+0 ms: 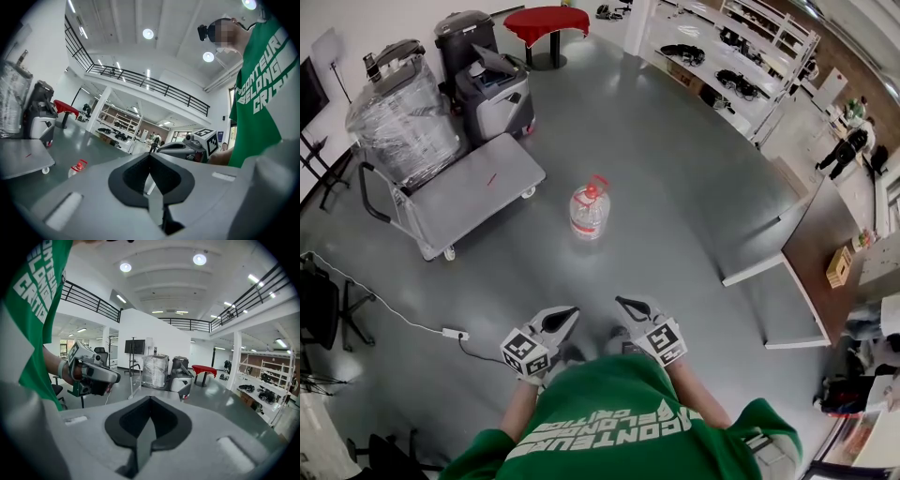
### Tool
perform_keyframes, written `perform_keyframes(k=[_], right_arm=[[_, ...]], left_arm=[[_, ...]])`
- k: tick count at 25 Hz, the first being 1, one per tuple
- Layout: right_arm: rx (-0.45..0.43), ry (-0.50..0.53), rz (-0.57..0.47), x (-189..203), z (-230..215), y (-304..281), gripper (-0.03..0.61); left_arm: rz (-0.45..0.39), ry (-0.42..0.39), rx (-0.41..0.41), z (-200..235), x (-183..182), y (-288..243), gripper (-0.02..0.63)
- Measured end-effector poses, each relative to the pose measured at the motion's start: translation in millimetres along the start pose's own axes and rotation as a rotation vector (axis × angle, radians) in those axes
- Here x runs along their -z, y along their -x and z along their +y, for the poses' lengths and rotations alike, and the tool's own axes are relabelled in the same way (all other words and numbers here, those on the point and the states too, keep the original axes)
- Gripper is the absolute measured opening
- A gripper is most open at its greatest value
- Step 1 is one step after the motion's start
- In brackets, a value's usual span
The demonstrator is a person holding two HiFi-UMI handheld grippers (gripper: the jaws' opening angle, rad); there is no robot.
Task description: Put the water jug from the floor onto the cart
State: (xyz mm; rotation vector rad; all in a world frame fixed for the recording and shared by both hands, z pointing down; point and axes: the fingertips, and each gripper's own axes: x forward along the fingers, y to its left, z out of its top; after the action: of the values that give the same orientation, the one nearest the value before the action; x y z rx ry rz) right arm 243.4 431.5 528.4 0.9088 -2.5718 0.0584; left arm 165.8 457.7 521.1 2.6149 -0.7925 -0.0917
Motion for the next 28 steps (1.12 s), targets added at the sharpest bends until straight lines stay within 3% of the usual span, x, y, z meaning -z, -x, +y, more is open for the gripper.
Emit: perform_keyframes(k=[16, 28], right_arm=[[-0.143, 0.039, -0.067, -23, -50, -78, -0.008], [-0.110, 0.012, -0.084, -25, -125, -105, -0.009]], left_arm=[[-0.026, -0.019, -0.171, 67, -31, -16, 0.009], [0.007, -0.043, -0.147, 104, -53, -82, 0.009]])
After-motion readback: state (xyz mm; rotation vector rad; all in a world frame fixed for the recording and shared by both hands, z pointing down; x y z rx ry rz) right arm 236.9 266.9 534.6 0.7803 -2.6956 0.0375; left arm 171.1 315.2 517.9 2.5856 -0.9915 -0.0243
